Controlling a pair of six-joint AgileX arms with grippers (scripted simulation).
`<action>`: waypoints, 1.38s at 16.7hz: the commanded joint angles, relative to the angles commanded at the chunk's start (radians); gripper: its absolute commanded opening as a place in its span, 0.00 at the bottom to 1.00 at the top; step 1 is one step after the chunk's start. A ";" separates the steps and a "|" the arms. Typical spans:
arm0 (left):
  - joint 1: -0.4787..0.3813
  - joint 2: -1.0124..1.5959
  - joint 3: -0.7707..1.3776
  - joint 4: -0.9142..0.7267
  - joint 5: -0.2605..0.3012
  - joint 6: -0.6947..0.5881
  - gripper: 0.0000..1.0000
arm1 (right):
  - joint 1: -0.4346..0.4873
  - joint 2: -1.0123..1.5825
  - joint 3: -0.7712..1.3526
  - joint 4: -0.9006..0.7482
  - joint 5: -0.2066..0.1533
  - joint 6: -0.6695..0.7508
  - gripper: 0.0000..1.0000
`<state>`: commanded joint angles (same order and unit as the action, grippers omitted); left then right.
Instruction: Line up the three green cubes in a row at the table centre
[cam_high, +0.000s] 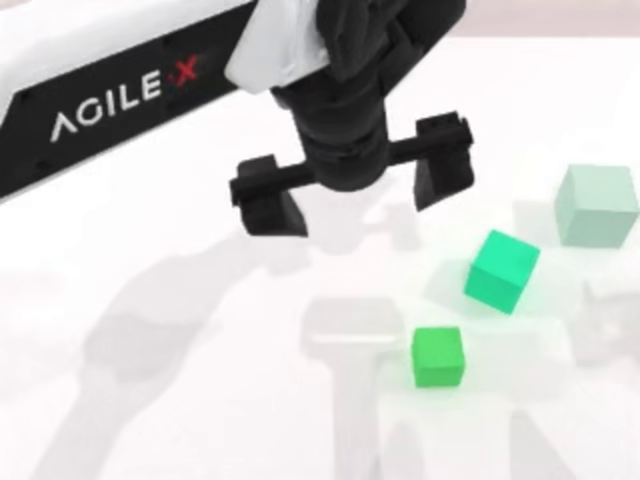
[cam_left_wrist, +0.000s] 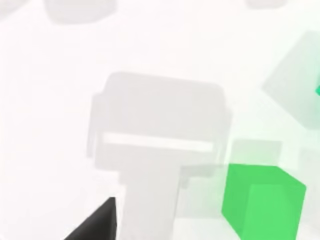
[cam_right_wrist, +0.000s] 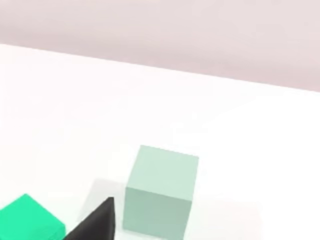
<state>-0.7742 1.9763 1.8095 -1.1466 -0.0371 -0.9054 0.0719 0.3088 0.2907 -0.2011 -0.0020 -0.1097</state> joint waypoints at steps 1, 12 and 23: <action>0.039 -0.089 -0.078 0.047 -0.001 0.021 1.00 | 0.015 0.080 0.067 -0.046 0.001 -0.025 1.00; 0.523 -1.265 -1.176 0.666 0.007 0.455 1.00 | 0.204 1.151 0.858 -0.629 0.003 -0.328 1.00; 0.787 -1.955 -1.793 1.131 0.036 0.891 1.00 | 0.324 1.742 1.366 -0.967 0.004 -0.517 1.00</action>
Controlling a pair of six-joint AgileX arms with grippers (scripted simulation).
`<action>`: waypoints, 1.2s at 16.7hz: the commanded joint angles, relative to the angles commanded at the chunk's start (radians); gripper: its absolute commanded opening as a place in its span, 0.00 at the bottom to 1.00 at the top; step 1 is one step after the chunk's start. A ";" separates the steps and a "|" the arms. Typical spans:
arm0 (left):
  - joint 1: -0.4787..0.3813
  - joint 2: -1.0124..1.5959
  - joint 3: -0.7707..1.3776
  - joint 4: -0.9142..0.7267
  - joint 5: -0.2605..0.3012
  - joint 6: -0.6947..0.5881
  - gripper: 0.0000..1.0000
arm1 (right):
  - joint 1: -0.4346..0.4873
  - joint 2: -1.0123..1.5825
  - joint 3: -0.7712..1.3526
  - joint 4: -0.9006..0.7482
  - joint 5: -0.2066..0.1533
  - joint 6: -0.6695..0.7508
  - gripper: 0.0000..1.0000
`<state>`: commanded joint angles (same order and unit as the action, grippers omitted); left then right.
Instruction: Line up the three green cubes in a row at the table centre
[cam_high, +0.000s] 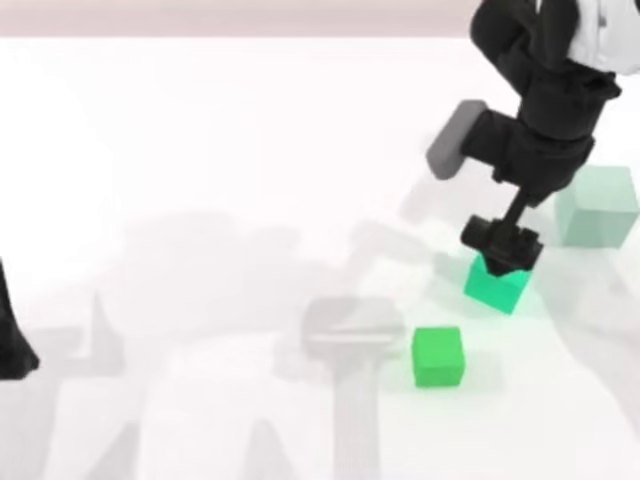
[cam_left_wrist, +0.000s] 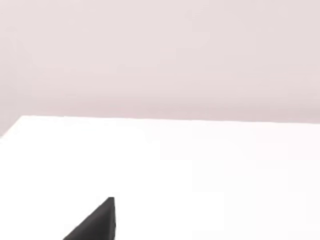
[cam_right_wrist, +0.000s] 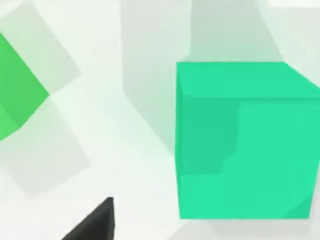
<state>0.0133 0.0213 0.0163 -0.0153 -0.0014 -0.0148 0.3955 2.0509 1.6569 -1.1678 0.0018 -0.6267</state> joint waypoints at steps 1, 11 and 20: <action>0.005 -0.016 -0.012 0.011 0.001 0.011 1.00 | 0.002 0.011 0.010 -0.006 0.000 -0.004 1.00; 0.007 -0.021 -0.016 0.015 0.001 0.015 1.00 | 0.003 0.055 -0.062 0.108 0.000 -0.005 1.00; 0.007 -0.021 -0.016 0.015 0.001 0.015 1.00 | 0.005 0.123 -0.191 0.305 0.001 -0.002 1.00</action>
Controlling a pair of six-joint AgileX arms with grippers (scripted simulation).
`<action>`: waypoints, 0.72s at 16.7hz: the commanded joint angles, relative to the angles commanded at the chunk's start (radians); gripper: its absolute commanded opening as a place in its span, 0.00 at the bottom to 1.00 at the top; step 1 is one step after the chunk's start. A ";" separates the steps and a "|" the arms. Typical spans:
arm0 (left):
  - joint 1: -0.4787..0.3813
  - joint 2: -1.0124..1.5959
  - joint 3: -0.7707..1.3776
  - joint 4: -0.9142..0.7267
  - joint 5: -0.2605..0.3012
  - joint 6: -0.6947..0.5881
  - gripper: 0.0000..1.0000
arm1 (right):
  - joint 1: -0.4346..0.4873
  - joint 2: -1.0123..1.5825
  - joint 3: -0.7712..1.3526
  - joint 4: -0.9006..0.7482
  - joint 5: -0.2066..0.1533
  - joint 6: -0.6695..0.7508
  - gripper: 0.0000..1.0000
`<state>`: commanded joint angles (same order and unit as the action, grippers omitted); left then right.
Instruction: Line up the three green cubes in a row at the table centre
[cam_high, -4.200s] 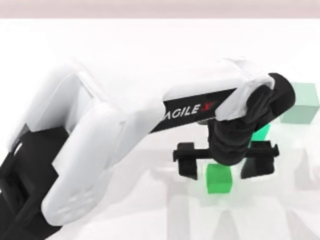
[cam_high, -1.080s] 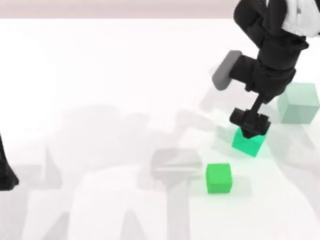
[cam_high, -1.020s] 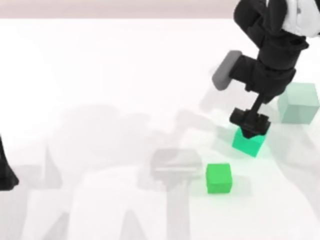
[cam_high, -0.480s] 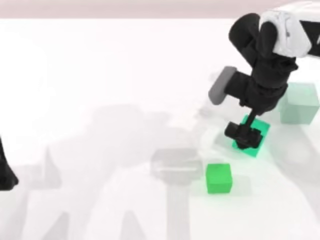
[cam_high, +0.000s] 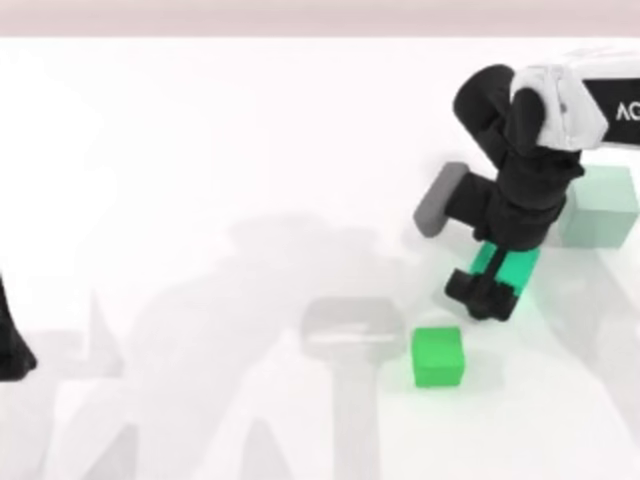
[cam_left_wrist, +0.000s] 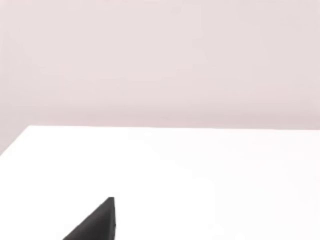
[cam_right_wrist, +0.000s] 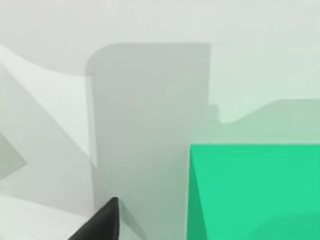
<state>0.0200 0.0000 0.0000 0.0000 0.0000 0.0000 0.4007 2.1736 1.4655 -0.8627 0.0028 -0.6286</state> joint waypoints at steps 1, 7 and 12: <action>0.000 0.000 0.000 0.000 0.000 0.000 1.00 | 0.000 0.000 0.000 0.000 0.000 0.000 0.92; 0.000 0.000 0.000 0.000 0.000 0.000 1.00 | 0.000 0.000 0.000 0.000 0.000 0.000 0.47; 0.000 0.000 0.000 0.000 0.000 0.000 1.00 | 0.000 0.000 0.000 0.000 0.000 0.000 0.10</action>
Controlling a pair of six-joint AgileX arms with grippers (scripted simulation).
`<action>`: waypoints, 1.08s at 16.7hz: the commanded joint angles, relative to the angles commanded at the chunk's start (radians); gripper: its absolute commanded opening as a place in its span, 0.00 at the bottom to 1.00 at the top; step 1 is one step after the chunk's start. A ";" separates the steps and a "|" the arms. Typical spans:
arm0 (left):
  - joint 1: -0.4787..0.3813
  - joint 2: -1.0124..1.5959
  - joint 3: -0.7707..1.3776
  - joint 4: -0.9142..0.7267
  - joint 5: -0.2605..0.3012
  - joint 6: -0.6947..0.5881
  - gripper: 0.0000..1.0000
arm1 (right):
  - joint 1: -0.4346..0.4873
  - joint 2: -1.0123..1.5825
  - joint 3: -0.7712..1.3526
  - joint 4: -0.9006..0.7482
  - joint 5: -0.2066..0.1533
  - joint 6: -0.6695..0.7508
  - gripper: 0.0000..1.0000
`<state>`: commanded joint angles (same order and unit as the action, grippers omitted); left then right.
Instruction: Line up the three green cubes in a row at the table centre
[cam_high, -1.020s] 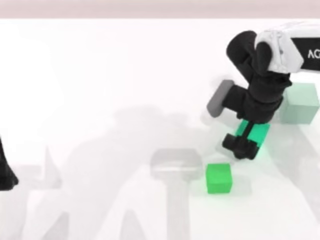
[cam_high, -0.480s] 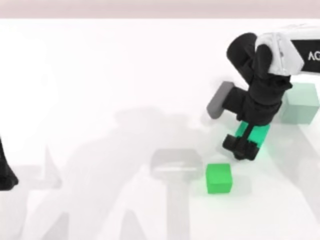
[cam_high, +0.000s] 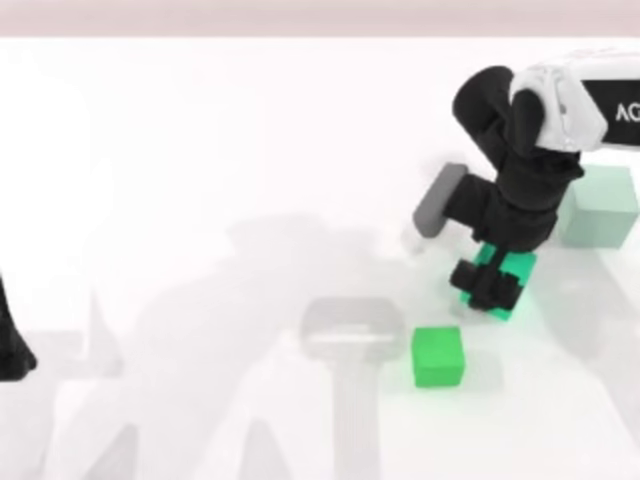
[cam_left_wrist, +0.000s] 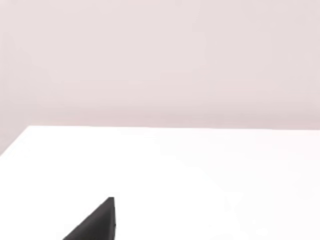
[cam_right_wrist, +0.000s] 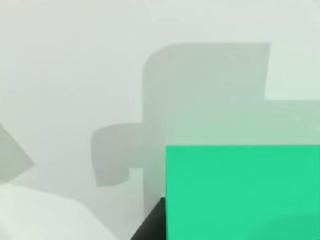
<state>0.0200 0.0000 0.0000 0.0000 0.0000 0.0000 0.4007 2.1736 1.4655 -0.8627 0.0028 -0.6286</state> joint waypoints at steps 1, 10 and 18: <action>0.000 0.000 0.000 0.000 0.000 0.000 1.00 | 0.000 0.000 0.000 0.000 0.000 0.000 0.02; 0.000 0.000 0.000 0.000 0.000 0.000 1.00 | 0.000 -0.025 0.004 -0.016 -0.010 0.009 0.00; 0.000 0.000 0.000 0.000 0.000 0.000 1.00 | 0.007 -0.099 0.150 -0.243 -0.010 0.006 0.00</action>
<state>0.0200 0.0000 0.0000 0.0000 0.0000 0.0000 0.4080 2.0744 1.6154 -1.1053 -0.0074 -0.6223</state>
